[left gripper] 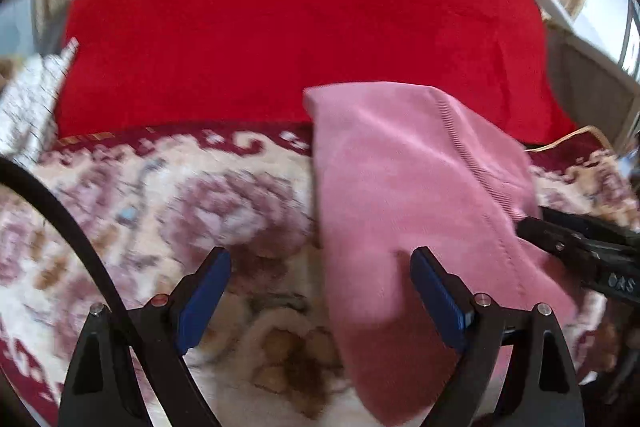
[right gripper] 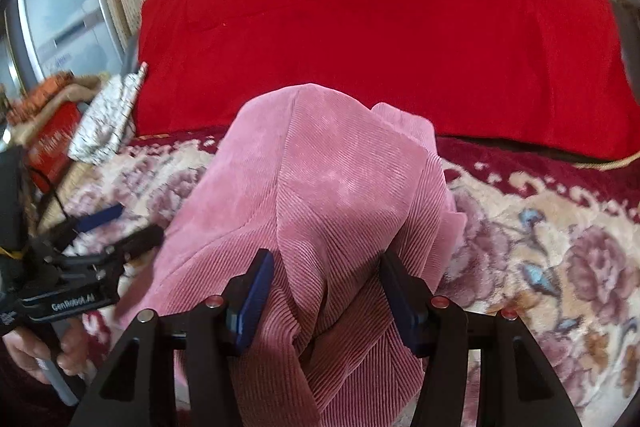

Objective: Fold large clothes

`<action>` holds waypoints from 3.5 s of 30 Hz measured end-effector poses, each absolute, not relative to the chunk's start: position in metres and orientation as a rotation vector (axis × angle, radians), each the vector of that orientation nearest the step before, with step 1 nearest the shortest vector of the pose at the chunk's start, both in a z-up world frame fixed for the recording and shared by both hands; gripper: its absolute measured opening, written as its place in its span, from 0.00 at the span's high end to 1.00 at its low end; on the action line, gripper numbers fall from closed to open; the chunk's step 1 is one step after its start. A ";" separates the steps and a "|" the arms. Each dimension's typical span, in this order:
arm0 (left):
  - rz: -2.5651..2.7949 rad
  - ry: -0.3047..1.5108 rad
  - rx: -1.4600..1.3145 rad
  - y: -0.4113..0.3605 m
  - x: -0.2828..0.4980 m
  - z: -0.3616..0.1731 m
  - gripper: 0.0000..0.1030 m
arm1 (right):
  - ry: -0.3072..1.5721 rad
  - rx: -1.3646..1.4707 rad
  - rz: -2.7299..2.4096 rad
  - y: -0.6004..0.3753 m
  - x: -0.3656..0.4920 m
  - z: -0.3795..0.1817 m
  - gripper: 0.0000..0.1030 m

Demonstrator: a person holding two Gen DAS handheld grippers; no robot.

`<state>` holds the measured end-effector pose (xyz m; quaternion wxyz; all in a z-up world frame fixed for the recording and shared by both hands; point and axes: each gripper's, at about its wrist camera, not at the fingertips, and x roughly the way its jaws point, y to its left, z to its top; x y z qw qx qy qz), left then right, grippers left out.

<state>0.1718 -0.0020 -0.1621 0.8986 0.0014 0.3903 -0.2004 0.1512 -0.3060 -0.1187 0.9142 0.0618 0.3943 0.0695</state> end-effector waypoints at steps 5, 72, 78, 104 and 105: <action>-0.422 0.822 -0.057 0.005 0.176 -0.163 0.11 | 0.778 0.411 0.223 -0.352 0.153 -0.115 0.32; -0.649 0.978 -0.163 -0.007 0.203 -0.180 0.11 | 0.998 0.862 0.403 -0.427 0.198 -0.200 0.21; -0.743 1.081 -0.302 -0.004 0.217 -0.195 0.11 | 0.984 0.907 0.458 -0.430 0.206 -0.206 0.16; -0.757 1.011 -0.327 -0.038 0.234 -0.185 0.46 | 0.897 0.695 0.447 -0.381 0.208 -0.180 0.27; -0.756 1.001 -0.319 -0.039 0.233 -0.184 0.47 | 0.890 0.677 0.442 -0.379 0.207 -0.178 0.30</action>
